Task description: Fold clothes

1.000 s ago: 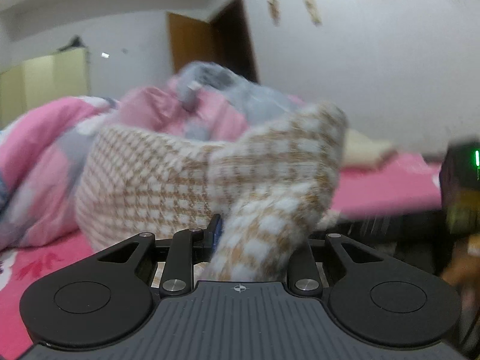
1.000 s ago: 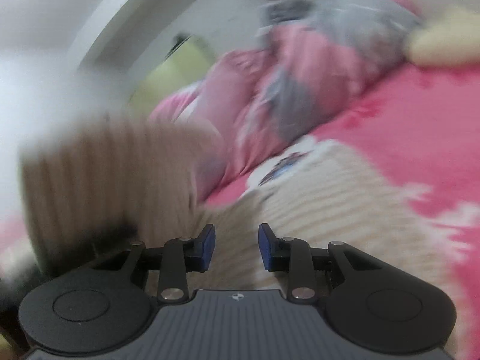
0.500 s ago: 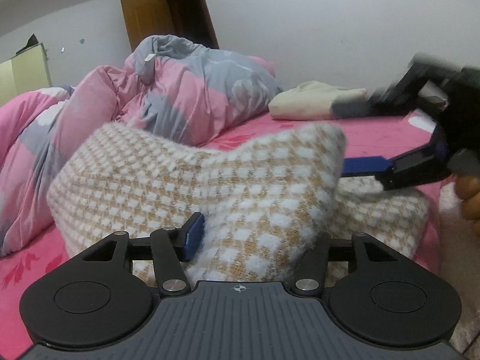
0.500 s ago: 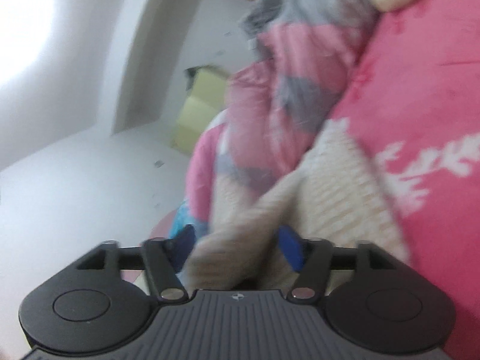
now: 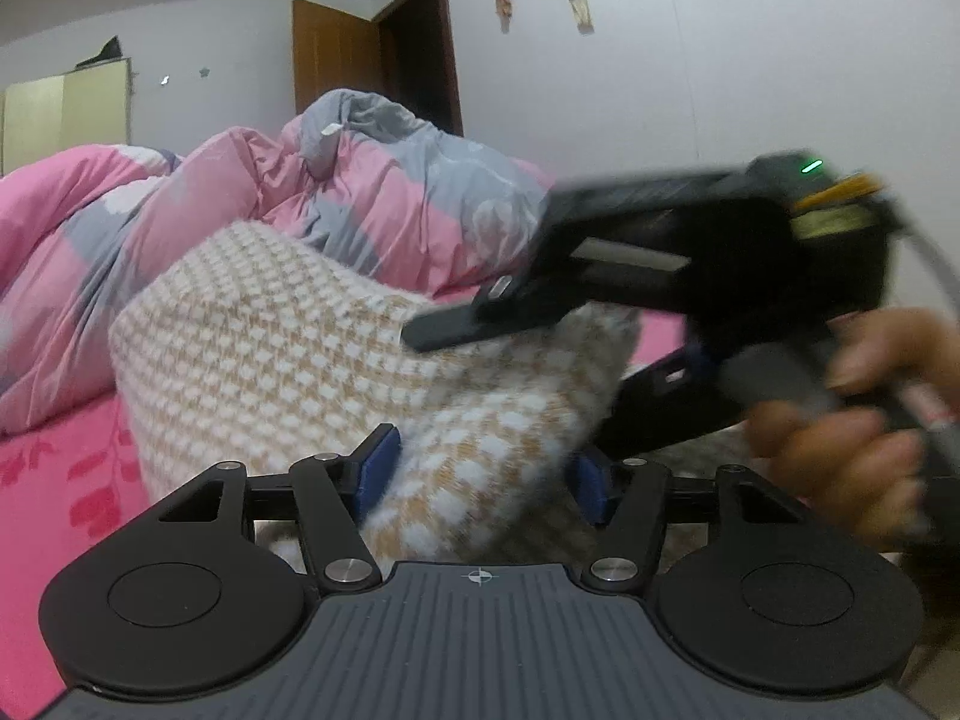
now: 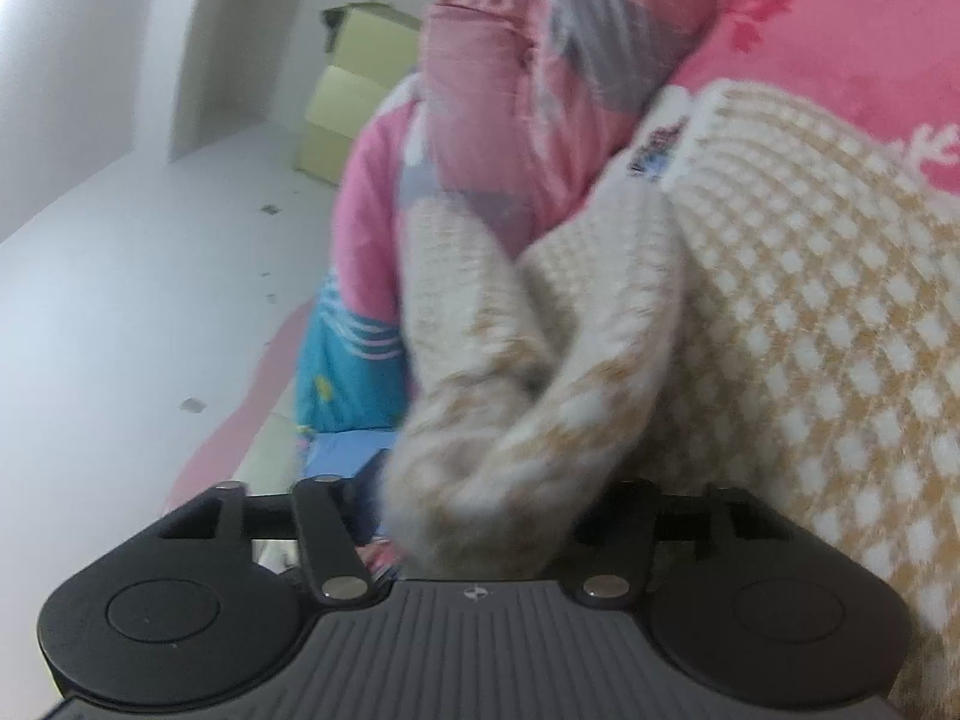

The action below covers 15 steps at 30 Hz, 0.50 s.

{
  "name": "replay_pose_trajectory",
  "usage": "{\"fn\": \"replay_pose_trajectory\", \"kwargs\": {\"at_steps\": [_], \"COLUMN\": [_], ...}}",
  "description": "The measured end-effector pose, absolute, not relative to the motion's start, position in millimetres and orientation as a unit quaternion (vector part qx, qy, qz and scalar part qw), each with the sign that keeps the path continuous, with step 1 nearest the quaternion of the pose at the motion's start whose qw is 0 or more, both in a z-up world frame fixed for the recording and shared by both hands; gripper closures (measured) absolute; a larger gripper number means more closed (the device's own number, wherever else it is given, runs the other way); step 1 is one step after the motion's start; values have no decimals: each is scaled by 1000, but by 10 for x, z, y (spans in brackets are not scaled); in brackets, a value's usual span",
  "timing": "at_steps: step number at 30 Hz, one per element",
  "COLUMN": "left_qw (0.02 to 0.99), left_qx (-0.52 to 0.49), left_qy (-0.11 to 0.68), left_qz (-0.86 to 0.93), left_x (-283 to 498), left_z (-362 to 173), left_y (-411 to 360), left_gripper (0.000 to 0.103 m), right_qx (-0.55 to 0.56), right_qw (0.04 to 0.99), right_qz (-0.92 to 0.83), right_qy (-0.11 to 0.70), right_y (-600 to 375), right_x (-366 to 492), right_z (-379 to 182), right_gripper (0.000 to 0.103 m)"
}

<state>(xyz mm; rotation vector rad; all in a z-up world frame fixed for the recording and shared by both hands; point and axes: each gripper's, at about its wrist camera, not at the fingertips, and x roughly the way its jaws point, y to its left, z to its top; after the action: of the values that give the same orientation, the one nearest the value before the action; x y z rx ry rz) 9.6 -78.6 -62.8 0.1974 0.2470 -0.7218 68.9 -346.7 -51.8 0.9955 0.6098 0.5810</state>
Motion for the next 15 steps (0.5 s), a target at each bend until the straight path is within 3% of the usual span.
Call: {"fn": "replay_pose_trajectory", "kwargs": {"at_steps": [12, 15], "left_qw": [919, 932], "left_qx": [-127, -156], "left_qy": [123, 136], "left_qz": [-353, -296], "left_x": [-39, 218], "left_z": [-254, -208], "left_y": [290, 505], "left_gripper": [28, 27], "right_qx": [438, 436], "right_qw": [811, 816], "right_qz": [245, 237], "right_qy": [301, 298], "right_y": [-3154, -3101], "right_x": [756, 784], "right_z": [-551, -564], "right_gripper": [56, 68]}}
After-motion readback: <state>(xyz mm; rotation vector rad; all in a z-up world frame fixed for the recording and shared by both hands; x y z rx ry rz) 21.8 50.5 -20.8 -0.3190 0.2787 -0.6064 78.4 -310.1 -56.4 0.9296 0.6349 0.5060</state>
